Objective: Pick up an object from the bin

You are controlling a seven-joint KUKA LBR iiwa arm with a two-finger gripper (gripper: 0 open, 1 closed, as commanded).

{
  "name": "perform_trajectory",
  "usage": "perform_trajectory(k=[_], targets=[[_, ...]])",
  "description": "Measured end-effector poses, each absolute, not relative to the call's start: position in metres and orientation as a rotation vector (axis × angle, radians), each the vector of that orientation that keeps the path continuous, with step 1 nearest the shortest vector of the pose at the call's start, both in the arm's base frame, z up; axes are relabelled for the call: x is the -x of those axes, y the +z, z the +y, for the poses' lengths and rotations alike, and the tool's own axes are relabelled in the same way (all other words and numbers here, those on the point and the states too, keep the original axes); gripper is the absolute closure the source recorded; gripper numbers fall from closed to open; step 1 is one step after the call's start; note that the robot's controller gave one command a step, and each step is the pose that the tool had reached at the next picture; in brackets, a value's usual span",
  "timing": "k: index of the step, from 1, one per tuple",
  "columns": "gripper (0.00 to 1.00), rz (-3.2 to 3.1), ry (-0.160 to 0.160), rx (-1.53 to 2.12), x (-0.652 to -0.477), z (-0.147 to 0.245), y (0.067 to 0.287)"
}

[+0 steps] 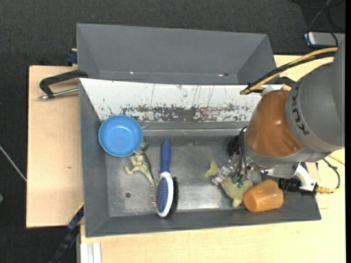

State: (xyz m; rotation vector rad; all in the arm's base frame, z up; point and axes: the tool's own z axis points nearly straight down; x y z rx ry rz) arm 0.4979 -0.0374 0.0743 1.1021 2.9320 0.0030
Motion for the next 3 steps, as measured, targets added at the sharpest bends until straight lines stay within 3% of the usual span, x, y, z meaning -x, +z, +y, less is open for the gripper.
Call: perform_trajectory(k=[2, 3], targets=[[1.0, 2.938, 0.003, -1.099, -0.5, -0.037, 0.085], [1.0, 2.937, 0.004, -1.096, -0.502, -0.036, 0.105]])
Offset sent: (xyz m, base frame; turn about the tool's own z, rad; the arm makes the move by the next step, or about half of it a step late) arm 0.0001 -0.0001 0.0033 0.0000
